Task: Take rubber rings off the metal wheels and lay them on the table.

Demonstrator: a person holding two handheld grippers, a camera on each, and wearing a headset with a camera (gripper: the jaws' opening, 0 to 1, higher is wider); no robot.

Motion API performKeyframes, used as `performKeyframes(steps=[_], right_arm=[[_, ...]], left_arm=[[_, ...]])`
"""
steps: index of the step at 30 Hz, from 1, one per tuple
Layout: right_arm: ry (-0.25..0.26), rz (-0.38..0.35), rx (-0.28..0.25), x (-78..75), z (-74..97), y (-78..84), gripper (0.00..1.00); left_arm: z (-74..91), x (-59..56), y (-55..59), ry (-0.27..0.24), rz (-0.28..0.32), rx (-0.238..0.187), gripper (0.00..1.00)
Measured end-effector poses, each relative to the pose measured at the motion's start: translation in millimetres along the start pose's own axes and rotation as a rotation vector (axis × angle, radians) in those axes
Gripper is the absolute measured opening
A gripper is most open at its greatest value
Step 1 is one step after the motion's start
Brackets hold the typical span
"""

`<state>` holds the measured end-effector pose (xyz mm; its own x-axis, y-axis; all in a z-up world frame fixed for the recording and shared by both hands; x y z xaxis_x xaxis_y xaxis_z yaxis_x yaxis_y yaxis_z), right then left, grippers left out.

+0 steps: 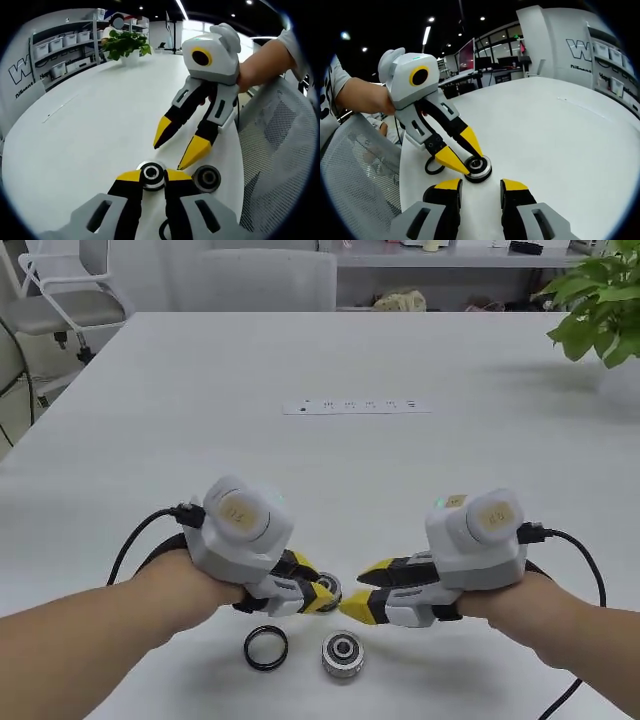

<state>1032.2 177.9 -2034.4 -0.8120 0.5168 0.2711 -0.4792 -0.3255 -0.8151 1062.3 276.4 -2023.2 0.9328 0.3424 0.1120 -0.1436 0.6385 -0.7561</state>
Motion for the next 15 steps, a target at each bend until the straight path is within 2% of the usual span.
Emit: performKeyframes(steps=[4,15], right_arm=[[-0.007,0.007,0.011,1.6,-3.2,0.4,0.28],[-0.006,0.028,0.038,-0.9,-13.7,0.3,0.24]], left_arm=[[0.0,2.0,0.8,-0.011,0.015,-0.004,0.07],[0.6,1.0,1.8,-0.024,0.020,-0.016,0.07]])
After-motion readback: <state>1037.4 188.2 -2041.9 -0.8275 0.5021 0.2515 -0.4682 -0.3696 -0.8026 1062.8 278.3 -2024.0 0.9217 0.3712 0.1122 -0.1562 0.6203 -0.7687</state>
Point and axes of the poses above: the centre of the closed fingertips' face, and the gripper's own axes: z roughly backward along the fingers, x roughly to its left, y roughly out of its underside, the point moved 6 cm from there along z, roughly backward along the fingers, and after that the axes turned 9 degrees about -y, right-handed, at the moved point
